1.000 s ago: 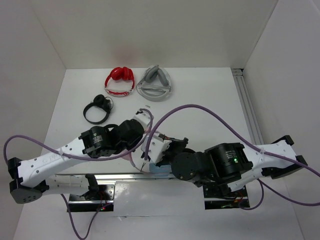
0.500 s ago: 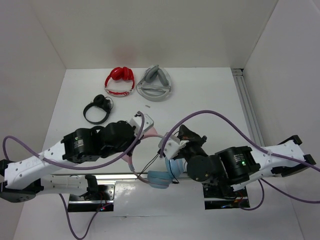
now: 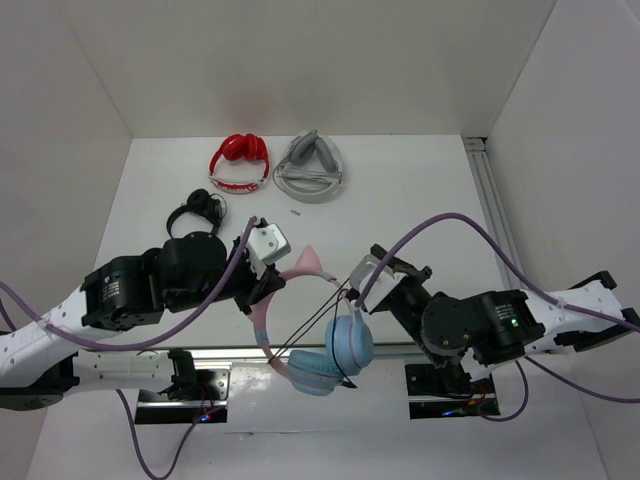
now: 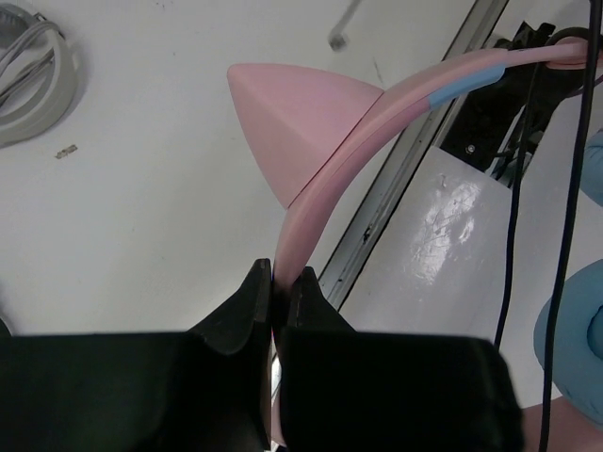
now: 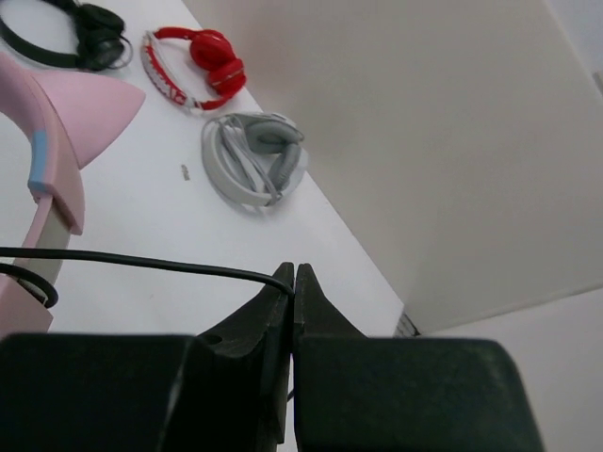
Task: Wrap the headphones
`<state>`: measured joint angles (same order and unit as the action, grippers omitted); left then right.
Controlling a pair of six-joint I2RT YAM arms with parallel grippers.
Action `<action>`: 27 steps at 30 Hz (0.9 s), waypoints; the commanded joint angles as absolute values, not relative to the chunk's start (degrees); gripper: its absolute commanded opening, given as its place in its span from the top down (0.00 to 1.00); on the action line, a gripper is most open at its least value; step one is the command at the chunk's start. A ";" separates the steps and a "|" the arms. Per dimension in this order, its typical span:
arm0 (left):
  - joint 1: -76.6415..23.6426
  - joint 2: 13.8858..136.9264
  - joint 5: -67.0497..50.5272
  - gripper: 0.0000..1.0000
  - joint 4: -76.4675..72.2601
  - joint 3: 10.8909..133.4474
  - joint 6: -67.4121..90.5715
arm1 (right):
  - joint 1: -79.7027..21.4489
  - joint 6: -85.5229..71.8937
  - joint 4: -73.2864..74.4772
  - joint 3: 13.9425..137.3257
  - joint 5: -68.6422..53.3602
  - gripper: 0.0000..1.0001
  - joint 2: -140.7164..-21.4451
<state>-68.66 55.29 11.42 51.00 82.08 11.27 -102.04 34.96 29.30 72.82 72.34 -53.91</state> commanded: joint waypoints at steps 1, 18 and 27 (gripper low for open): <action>-68.91 54.23 6.32 1.00 49.93 84.46 9.14 | -101.95 31.55 24.89 71.99 71.12 0.99 -49.58; -68.91 50.89 14.33 1.00 39.37 84.98 15.21 | -101.43 24.52 0.01 56.41 58.88 0.97 -43.24; -68.91 50.36 20.45 1.00 37.00 83.24 18.80 | -84.41 15.97 -0.67 66.01 65.66 0.99 -57.66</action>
<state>-68.71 51.44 16.49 46.39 82.63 13.65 -90.96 20.91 0.89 63.90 65.47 -57.23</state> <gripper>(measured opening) 0.108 0.044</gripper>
